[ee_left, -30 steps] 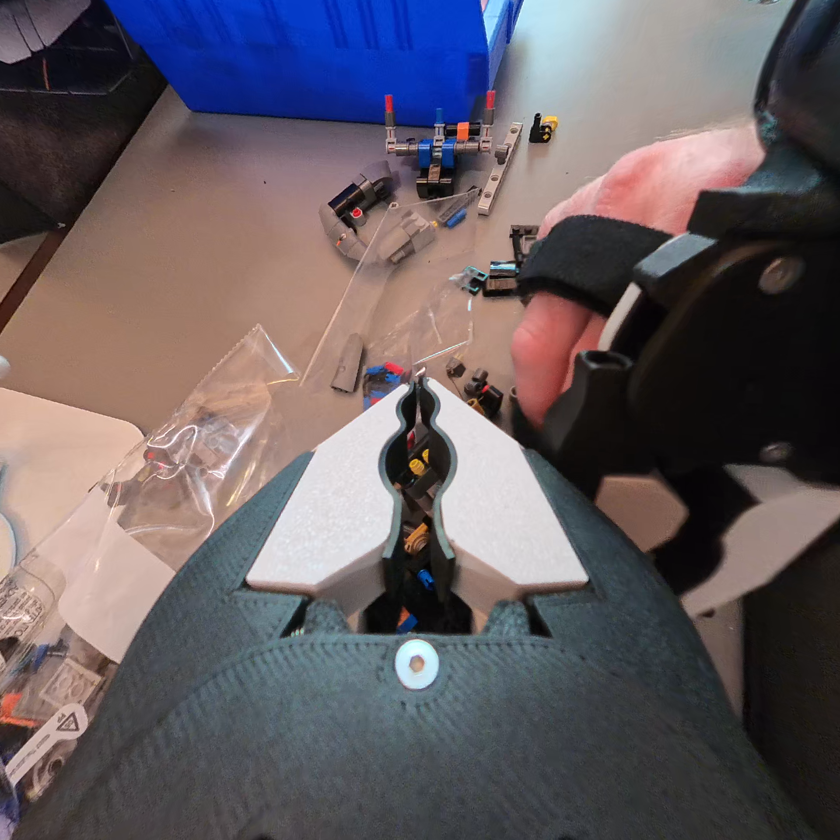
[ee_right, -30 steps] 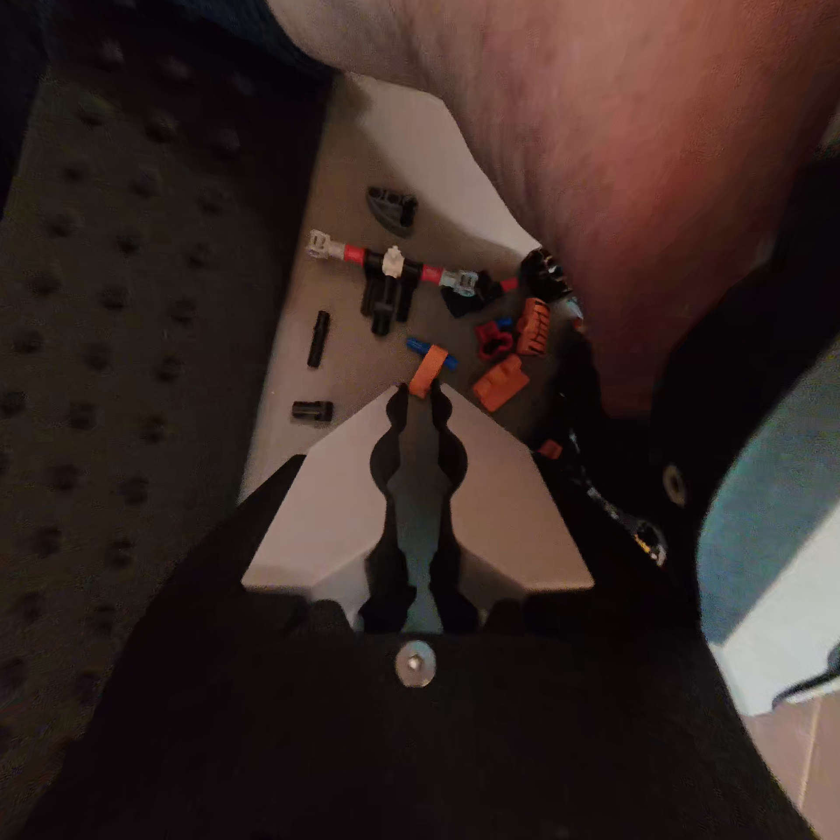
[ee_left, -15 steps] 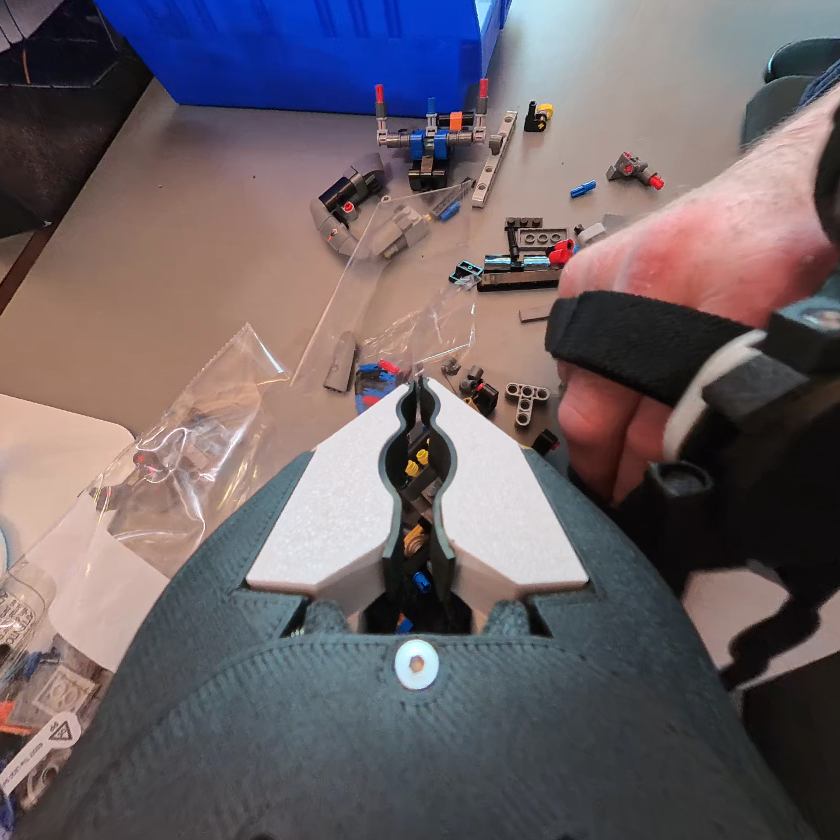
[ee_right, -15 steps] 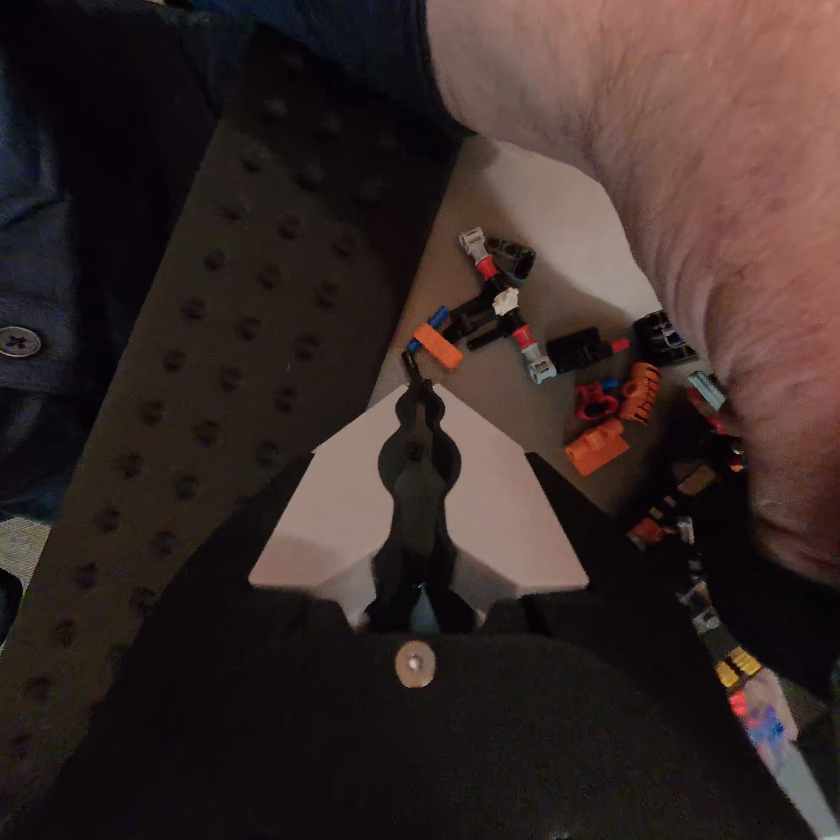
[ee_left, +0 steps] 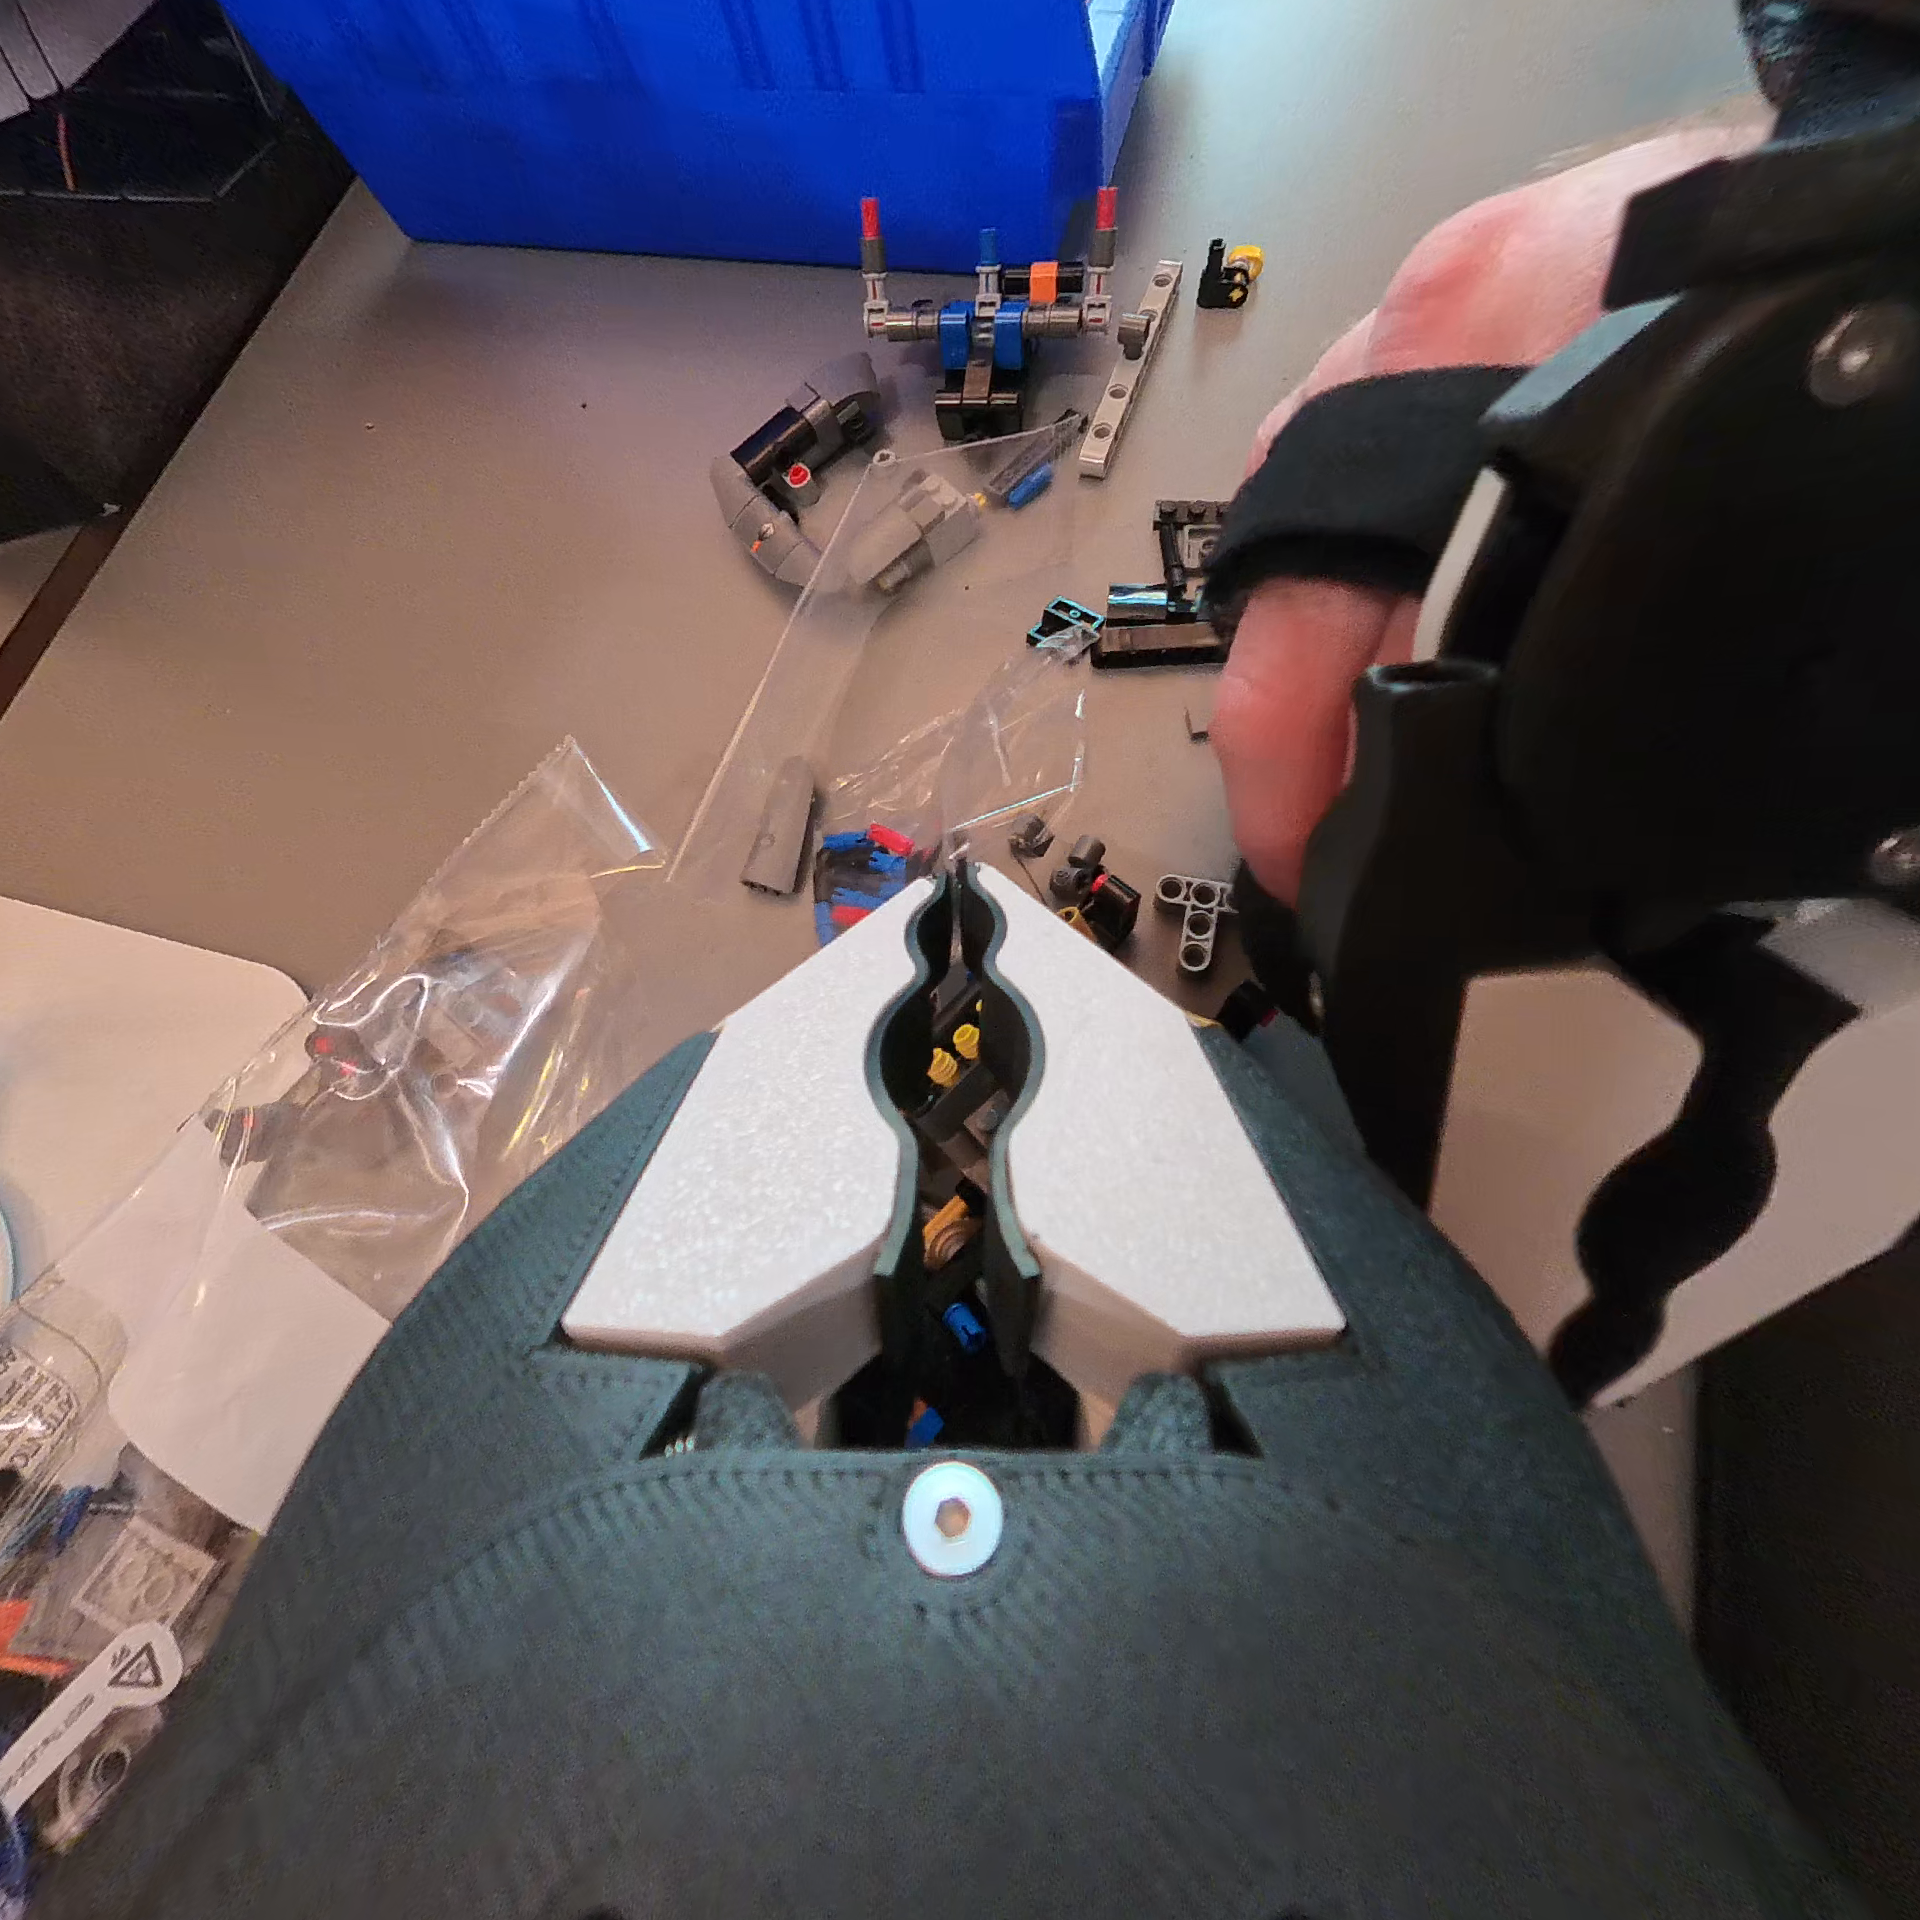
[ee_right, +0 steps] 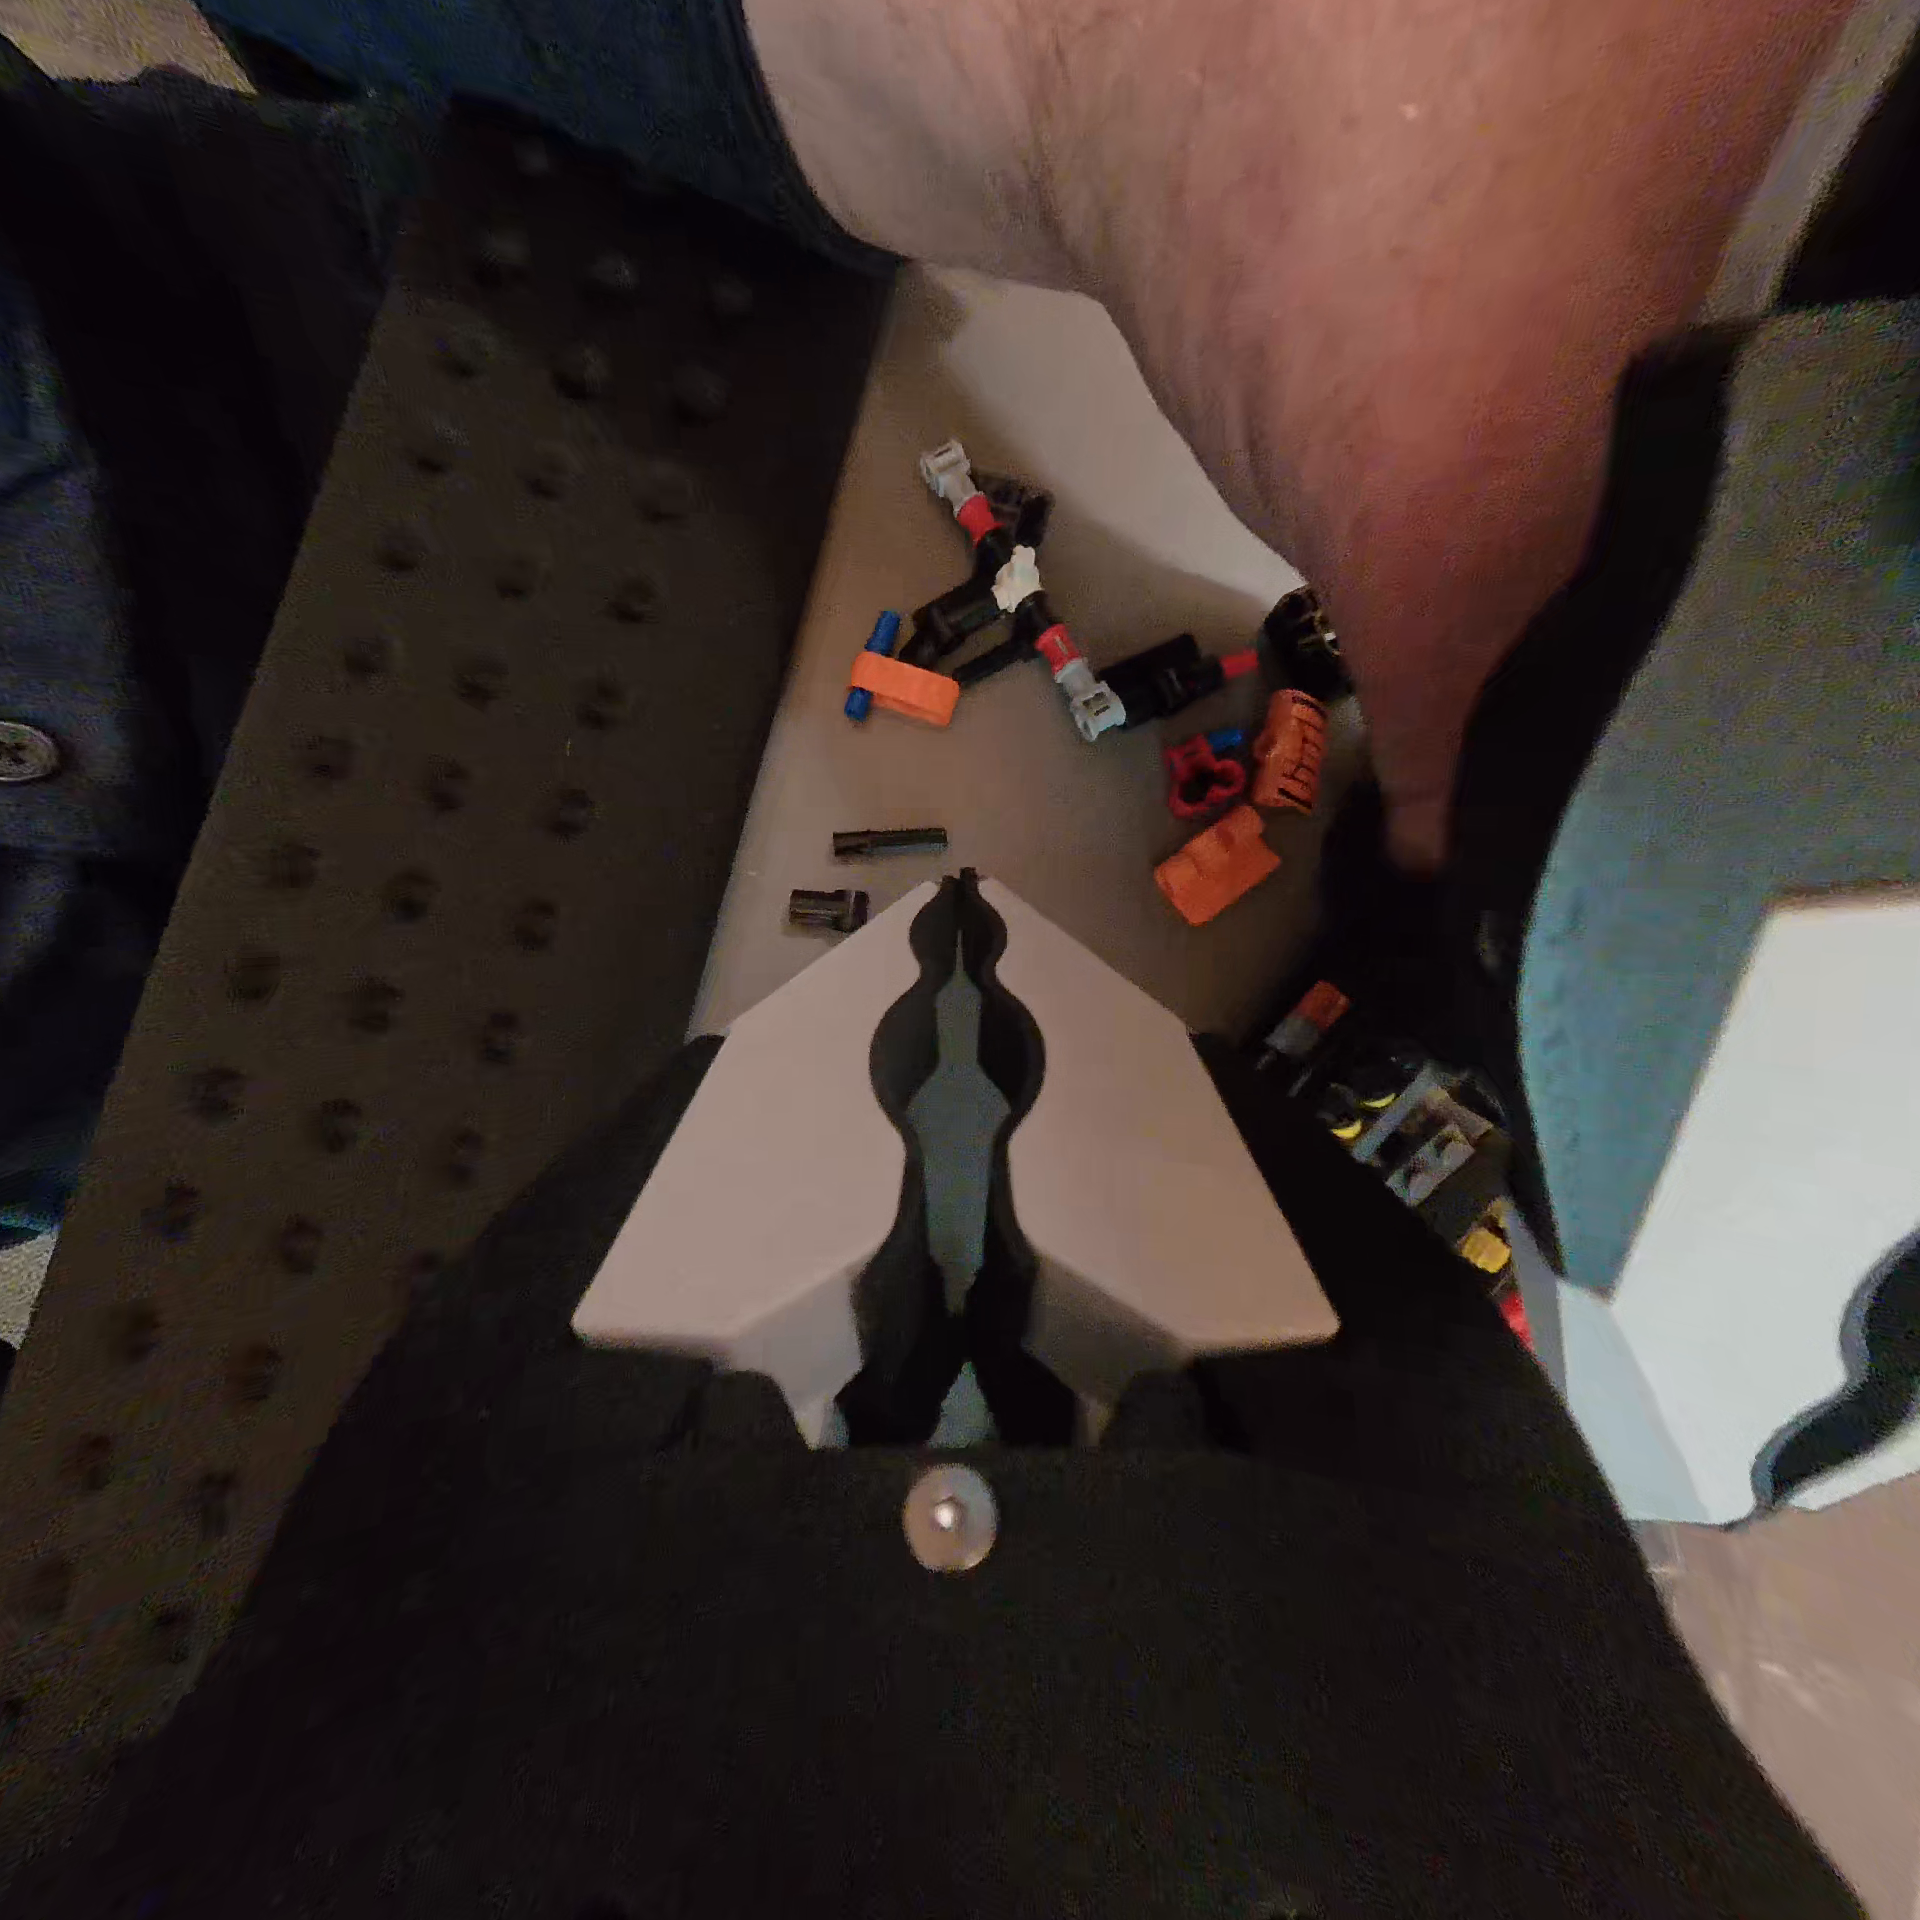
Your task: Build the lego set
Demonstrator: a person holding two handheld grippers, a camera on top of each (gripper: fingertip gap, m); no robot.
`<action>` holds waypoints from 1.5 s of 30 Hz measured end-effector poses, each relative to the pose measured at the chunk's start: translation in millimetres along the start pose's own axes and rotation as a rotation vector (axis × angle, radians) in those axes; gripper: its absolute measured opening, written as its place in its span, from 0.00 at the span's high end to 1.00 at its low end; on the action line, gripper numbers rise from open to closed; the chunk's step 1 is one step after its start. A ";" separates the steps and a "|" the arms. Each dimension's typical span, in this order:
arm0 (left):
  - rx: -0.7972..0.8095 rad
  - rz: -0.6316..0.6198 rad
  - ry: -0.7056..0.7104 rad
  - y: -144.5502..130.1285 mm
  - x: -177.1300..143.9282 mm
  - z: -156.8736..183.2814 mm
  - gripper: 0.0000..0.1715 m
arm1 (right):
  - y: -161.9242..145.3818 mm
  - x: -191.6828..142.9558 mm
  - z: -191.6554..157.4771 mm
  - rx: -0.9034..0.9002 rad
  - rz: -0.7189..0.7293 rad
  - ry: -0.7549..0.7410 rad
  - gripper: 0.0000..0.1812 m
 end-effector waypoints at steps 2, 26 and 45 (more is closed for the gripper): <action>0.001 -0.004 -0.002 -0.4 1.0 0.5 1.00 | 0.0 0.1 -4.6 0.015 0.022 0.053 1.00; -0.003 -0.010 -0.005 -1.5 2.7 -0.1 1.00 | 9.2 29.4 -6.6 0.022 -0.041 0.016 0.99; -0.005 0.003 0.000 -0.6 -1.5 -0.4 1.00 | -31.0 -77.7 49.1 0.201 0.149 -0.297 0.99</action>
Point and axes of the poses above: each gripper's, where its closed fingertips meet, x out along the fingers, y out of its top, z = x × y across the jaws, the point moved 6 cm from there along -x, back along the fingers, and after that the axes turned 3 degrees about -y, right-handed, at the moved point
